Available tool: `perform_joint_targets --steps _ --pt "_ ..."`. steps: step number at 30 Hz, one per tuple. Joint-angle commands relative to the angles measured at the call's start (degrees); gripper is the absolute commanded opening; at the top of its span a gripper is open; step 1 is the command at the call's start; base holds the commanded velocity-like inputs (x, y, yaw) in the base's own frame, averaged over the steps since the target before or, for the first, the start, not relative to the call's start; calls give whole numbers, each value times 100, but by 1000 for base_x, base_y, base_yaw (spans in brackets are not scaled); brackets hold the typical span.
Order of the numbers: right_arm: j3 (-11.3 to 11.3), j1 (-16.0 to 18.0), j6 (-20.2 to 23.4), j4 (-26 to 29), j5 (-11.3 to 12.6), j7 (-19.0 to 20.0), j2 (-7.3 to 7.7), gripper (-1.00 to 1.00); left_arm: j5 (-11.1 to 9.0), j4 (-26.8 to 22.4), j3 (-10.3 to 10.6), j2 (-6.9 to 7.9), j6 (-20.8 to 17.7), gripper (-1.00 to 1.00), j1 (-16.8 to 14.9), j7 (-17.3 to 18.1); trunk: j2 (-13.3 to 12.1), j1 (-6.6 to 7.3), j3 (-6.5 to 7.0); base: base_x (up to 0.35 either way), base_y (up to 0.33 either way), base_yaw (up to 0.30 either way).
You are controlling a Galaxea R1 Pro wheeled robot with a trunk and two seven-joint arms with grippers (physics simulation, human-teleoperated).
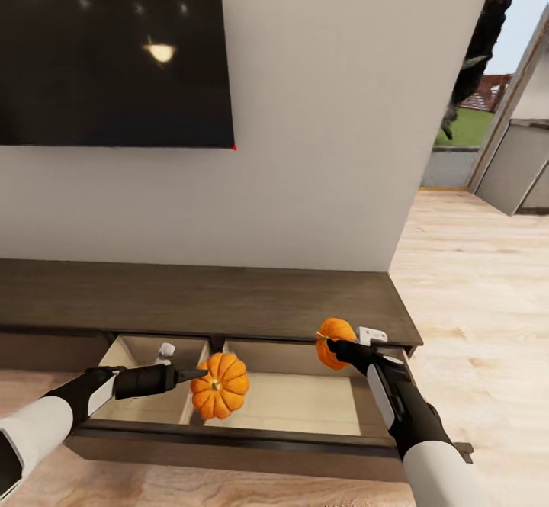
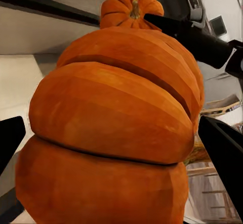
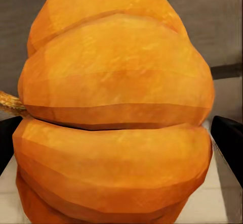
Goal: Place each of the two pumpkins and all three candles from the living room inside a cabinet in the living room (use any cabinet), then make sure every cabinet is closed, and position the cauldron so it is next to a table in the living room.
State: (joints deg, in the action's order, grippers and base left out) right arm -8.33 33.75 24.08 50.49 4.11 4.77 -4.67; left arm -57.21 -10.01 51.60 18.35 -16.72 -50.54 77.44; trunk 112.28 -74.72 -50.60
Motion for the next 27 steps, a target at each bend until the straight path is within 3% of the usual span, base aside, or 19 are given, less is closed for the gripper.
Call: perform_joint_targets --steps 1,14,15,17,18,19,27 --pt "-1 0 0 -1 0 -2 -6 -100 -1 -1 -19 1 3 -100 0 -2 0 0 5 0 0 -275" --pt "6 0 5 -38 -3 11 -24 -100 -1 14 -27 5 3 -100 0 -17 0 0 67 4 0 -271" --pt "7 -1 7 -48 3 110 -24 -100 -2 15 -30 3 2 -100 0 -18 0 0 72 104 0 -270" --pt "9 -7 2 -248 -6 678 3 -100 -8 21 -34 -4 2 -100 0 -19 0 0 81 248 0 -256" --pt "13 -8 -4 -370 -4 1156 21 -100 -9 18 -30 -12 2 -100 0 -19 0 0 83 317 0 -98" --pt "14 -8 -6 -405 -4 1305 26 -100 -9 20 -32 -10 2 -100 0 -19 0 0 84 264 0 -50" --pt "29 -8 -25 -605 -25 1468 14 -100 -10 38 -21 -34 42 -100 6 -34 0 0 85 52 0 -10"
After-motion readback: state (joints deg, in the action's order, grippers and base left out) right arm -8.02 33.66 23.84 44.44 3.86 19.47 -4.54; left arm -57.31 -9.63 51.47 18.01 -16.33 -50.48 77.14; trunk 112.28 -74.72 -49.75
